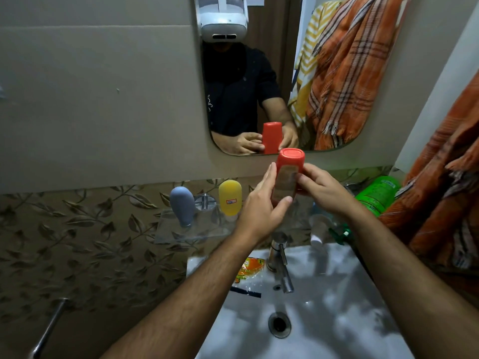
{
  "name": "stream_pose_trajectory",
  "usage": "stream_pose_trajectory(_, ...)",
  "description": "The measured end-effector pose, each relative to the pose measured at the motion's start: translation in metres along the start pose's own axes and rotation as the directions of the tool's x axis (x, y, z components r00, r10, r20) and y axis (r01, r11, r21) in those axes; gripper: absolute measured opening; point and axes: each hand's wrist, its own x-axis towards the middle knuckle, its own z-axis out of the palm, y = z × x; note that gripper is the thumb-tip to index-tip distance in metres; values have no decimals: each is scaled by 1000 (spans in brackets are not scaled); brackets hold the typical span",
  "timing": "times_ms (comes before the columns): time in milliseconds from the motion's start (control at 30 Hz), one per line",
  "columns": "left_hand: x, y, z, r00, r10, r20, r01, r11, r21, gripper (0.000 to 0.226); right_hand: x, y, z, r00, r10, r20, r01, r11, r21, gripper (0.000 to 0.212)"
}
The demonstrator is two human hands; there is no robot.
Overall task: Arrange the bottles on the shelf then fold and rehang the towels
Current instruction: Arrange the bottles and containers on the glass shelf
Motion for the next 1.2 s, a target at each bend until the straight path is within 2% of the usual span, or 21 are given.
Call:
stream_pose_trajectory(133, 11, -4, 7, 995, -41, 86, 40, 999, 13, 95, 11, -1, -1, 997, 74, -35, -71, 994, 80, 21)
stream_pose_trajectory(300, 15, -9, 13, 992, -123, -35, 121, 992, -47, 91, 21, -1, -3, 998, 66, -5, -66, 997, 49, 17)
stream_pose_trajectory(433, 15, -9, 15, 984, -137, -112, 133, 990, -39, 85, 20, 1, -3, 997, 72, 17, -72, 997, -4, 30)
stream_pose_trajectory(533, 13, -9, 17, 978, -133, -160, 133, 991, -9, 83, 20, 2, -2, 998, 65, 12, -65, 998, -21, 31)
stream_pose_trajectory(867, 2, -9, 22, 972, -105, -209, 123, 990, 72, 83, 19, 3, 0, 999, 27, 41, -24, 997, -78, 36)
stream_pose_trajectory(967, -3, -8, 24, 965, -49, -259, 82, 990, 118, 76, 17, 6, -1, 999, 18, 51, -11, 992, -130, 40)
stream_pose_trajectory(1067, -15, -4, 25, 931, 136, -338, -71, 978, 198, 53, 14, 12, -9, 999, 17, 33, -10, 977, -211, 51)
stream_pose_trajectory(1133, -21, -2, 28, 928, 228, -294, -168, 962, 216, 40, 9, 15, -20, 999, 38, 8, -34, 953, -300, 56)
stream_pose_trajectory(1200, -23, 2, 30, 933, 278, -228, -225, 946, 233, 37, 3, 16, -29, 999, 30, 16, -21, 912, -409, 57)
